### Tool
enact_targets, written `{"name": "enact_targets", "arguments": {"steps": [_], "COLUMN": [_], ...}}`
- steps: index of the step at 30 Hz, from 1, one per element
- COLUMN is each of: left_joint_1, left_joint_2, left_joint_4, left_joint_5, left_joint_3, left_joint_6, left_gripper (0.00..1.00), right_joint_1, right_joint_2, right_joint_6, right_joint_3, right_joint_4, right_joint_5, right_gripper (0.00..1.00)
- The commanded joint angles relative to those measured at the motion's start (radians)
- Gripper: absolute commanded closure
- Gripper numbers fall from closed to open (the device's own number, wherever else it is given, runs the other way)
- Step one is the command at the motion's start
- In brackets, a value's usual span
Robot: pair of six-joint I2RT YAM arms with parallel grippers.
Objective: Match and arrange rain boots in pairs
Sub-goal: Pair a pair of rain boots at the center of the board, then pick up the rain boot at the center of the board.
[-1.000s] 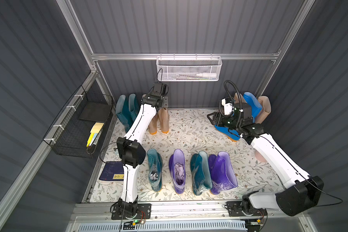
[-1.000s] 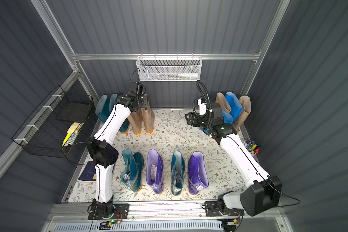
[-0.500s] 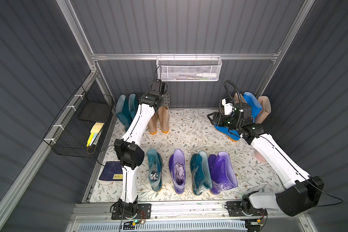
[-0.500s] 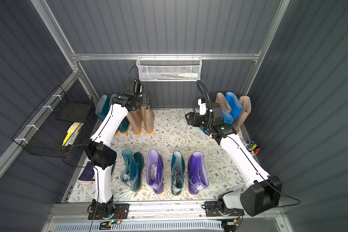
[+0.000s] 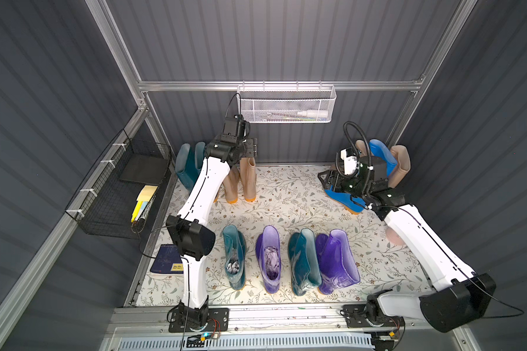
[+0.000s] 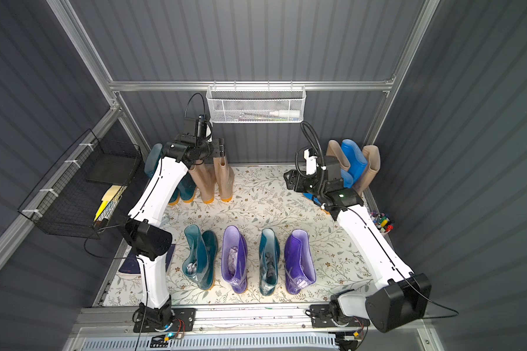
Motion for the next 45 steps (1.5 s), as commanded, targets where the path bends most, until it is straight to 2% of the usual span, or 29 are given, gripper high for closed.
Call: {"name": "enact_targets", "arguments": {"steps": [1,11,22,28,45], "left_joint_1": [-0.038,-0.153,-0.207,-0.219,-0.221], "left_joint_2": [-0.060,-0.151,-0.271,-0.300,-0.329], "left_joint_4": [-0.016,0.039,0.156,0.212,0.211], "left_joint_5": [0.021,0.020,0.087,0.142,0.138], "left_joint_3": [-0.012,-0.120,-0.343,-0.436,-0.485], "left_joint_6": [0.037,0.049,-0.038,-0.090,-0.097], "left_gripper": [0.22,0.20,0.20,0.20,0.16], "right_joint_1": [-0.033,-0.225,-0.396,-0.441,-0.450], "right_joint_2": [-0.034,-0.042,-0.022,0.018,0.157], "right_joint_6": [-0.049,-0.125,-0.249,-0.289,-0.313], "right_joint_3": [0.009,0.077,0.156,0.163,0.201], "right_joint_4": [-0.016,-0.146,-0.300,-0.316,-0.311], "right_joint_5": [0.015,0.013,0.052,0.045,-0.012], "right_gripper": [0.13,0.11,0.06,0.04,0.02]}}
